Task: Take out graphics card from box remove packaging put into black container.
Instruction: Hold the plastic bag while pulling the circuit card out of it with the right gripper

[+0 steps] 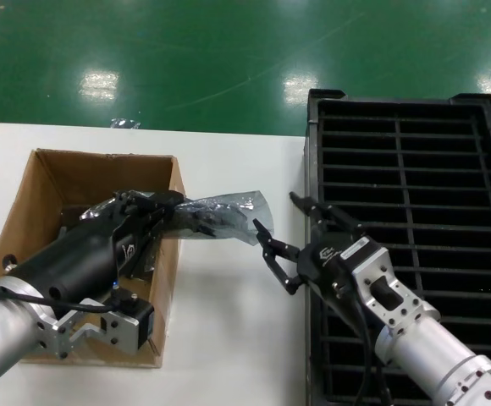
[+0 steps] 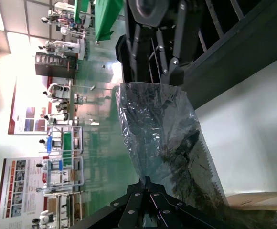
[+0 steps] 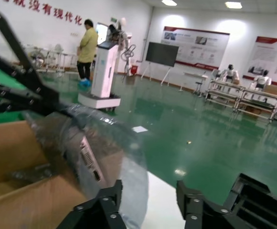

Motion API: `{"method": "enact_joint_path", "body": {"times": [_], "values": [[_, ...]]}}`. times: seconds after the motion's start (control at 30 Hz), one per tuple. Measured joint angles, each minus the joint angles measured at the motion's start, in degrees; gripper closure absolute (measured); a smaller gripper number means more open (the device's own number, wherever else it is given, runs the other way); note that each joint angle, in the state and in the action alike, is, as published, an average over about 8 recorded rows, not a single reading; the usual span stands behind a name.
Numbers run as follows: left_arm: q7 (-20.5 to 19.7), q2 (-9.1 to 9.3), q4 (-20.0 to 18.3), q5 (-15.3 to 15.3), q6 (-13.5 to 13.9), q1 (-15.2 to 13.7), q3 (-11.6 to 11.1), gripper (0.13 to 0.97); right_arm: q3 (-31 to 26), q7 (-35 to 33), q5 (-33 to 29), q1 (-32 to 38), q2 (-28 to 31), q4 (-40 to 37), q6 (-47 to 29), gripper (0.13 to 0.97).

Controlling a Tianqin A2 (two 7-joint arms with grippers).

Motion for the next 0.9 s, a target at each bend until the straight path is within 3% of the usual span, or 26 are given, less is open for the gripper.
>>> {"method": "enact_joint_path", "body": {"times": [0.17,0.37,0.67,0.9], "values": [[0.0,0.0,0.0,0.0,0.0,0.0,0.0,0.958,0.01,0.11,-0.77,0.42,0.33,-0.16,-2.12,0.653],[0.0,0.0,0.0,0.0,0.0,0.0,0.0,0.958,-1.24,-1.75,3.5,1.5,3.48,0.34,-4.98,0.791],[0.0,0.0,0.0,0.0,0.0,0.0,0.0,0.958,-4.05,-6.96,12.26,3.25,8.6,1.05,-9.47,0.91],[0.0,0.0,0.0,0.0,0.0,0.0,0.0,0.958,-5.53,-12.11,18.0,6.12,10.21,-1.43,-12.0,0.947]]}}
